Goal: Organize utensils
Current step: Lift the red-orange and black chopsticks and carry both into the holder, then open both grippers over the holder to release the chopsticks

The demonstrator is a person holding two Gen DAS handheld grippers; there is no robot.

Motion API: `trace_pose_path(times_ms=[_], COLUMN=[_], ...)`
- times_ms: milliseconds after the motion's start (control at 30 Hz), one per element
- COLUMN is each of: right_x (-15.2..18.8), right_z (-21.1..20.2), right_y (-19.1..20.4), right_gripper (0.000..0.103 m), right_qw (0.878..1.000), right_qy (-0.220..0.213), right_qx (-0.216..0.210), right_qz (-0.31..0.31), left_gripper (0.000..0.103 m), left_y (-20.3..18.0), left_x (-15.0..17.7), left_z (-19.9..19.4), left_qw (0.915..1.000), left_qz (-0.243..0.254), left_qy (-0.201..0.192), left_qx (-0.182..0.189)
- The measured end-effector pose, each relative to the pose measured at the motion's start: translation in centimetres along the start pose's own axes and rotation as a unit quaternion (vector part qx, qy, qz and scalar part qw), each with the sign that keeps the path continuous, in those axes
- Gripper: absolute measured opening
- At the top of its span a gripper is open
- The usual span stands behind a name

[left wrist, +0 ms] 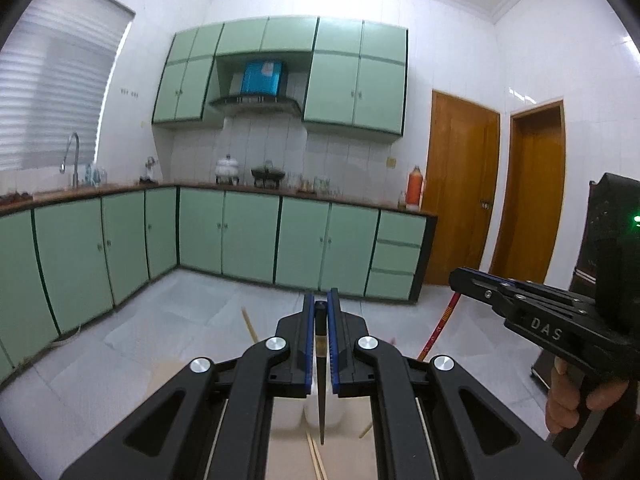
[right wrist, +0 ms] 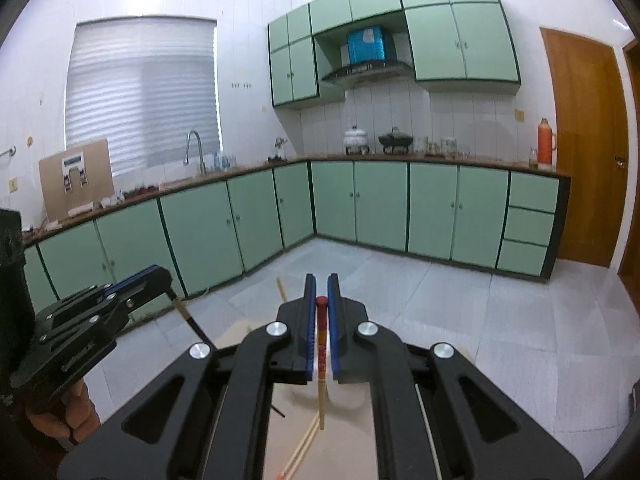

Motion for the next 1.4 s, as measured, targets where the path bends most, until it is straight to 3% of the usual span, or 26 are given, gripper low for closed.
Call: trace_pose_path(times_ms=[267, 500, 867, 1100, 1200, 1233, 1267, 1333, 1400], right_x=[-4.3, -4.7, 0.3, 2.7, 3.1, 3.0, 2.8, 2.5, 2.2], right_z=[3.7, 8.0, 14.0, 14.7, 14.0, 13.7, 13.0, 11.6, 9.2], right_y=[-1.0, -2.7, -4.4, -4.2, -4.3, -4.5, -4.8, -5.1, -5.3], right_gripper=[0.005, 0.005, 0.005, 0.007, 0.010, 0.020, 0.041, 0.063, 0.067], right_qw=[0.999, 0.999, 0.999, 0.998, 0.998, 0.998, 0.997, 0.997, 0.996], right_qy=[-0.031, -0.026, 0.034, 0.061, 0.062, 0.059, 0.052, 0.028, -0.005], right_qx=[0.016, 0.023, 0.021, 0.015, 0.024, 0.030, 0.039, 0.061, 0.089], right_qz=[-0.015, -0.011, 0.013, 0.023, 0.023, 0.025, 0.028, 0.033, 0.030], left_gripper=[0.006, 0.006, 0.006, 0.006, 0.019, 0.023, 0.025, 0.044, 0.053], left_y=[0.2, 1.3, 3.4, 3.8, 4.0, 3.9, 4.0, 4.1, 4.1], left_x=[-4.4, -5.1, 0.1, 2.3, 2.2, 2.0, 1.7, 1.2, 0.9], left_z=[3.3, 8.5, 16.3, 17.8, 17.1, 16.6, 16.5, 15.2, 13.6], left_qw=[0.9987, 0.9989, 0.9991, 0.9970, 0.9969, 0.9971, 0.9972, 0.9976, 0.9981], left_qz=[0.014, 0.006, -0.004, -0.003, -0.010, -0.011, -0.012, -0.015, -0.019], left_qy=[-0.048, -0.045, 0.032, 0.071, 0.069, 0.065, 0.063, 0.052, 0.039], left_qx=[-0.011, -0.013, -0.027, -0.031, -0.037, -0.038, -0.038, -0.043, -0.045])
Point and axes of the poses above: each gripper's, at about its wrist camera, not at the fingertips, and z roughly the way its jaws point, y to its left, x to its underside, the point moved 2 cm from there along z, roughly the way its jaws point
